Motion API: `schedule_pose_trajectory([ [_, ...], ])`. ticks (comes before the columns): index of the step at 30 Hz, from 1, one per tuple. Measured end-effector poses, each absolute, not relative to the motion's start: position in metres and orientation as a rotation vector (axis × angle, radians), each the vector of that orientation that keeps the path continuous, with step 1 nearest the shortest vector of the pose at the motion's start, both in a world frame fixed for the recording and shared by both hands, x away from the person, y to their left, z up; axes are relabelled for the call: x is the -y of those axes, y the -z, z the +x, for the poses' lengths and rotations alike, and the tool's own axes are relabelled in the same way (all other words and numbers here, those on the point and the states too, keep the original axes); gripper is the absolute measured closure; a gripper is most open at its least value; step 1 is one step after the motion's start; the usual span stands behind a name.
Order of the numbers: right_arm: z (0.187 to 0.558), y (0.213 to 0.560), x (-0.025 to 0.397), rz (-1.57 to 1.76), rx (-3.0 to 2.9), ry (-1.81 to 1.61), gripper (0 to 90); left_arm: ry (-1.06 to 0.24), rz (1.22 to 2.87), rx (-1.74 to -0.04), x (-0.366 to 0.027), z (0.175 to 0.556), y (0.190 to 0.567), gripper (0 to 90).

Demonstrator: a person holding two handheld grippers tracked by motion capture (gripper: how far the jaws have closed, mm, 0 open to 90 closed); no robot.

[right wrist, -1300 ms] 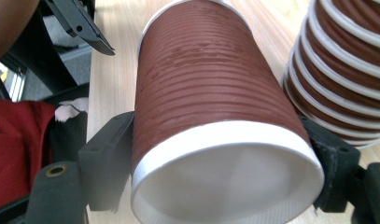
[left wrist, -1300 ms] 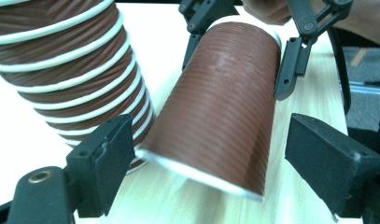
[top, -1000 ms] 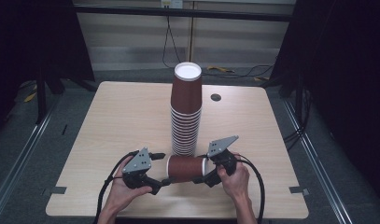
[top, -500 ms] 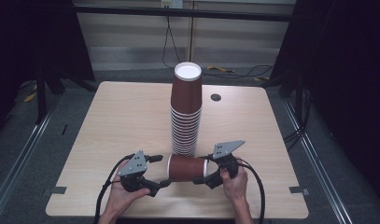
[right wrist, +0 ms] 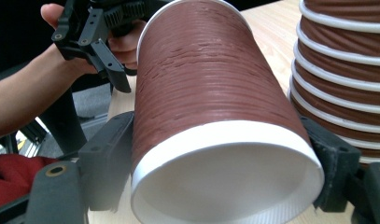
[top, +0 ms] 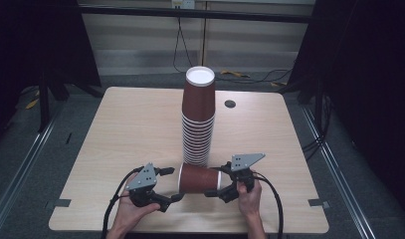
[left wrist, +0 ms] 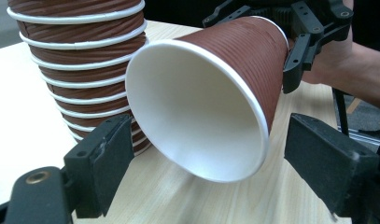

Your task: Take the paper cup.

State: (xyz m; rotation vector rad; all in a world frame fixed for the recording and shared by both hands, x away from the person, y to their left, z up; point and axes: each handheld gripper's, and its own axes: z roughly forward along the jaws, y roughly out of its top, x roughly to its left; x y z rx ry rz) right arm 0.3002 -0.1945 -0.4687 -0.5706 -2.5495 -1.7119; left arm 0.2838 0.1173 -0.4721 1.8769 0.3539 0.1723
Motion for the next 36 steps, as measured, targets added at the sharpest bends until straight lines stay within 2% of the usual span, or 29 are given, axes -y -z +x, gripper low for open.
schedule_pose_trajectory([
  [11, 0.298, 0.473, 0.195, -0.498, 2.475, 1.813, 21.4, -0.156, 1.860, -0.334, -0.111, 0.286, 0.476, 14.5],
  [16, 0.298, 0.474, 0.191, -0.448, 2.457, 1.838, 21.6, -0.180, 1.860, -0.340, -0.109, 0.285, 0.476, 2.9],
  [25, 0.298, 0.473, 0.190, -0.419, 2.452, 1.832, 21.6, -0.145, 1.814, -0.299, -0.108, 0.287, 0.474, 3.7],
  [28, 0.298, 0.473, 0.189, -0.408, 2.457, 1.822, 21.5, -0.135, 1.820, -0.300, -0.106, 0.290, 0.475, 0.1],
  [36, 0.298, 0.474, 0.187, -0.389, 2.458, 1.799, 21.5, -0.114, 1.835, -0.270, -0.100, 0.291, 0.477, 0.1],
])
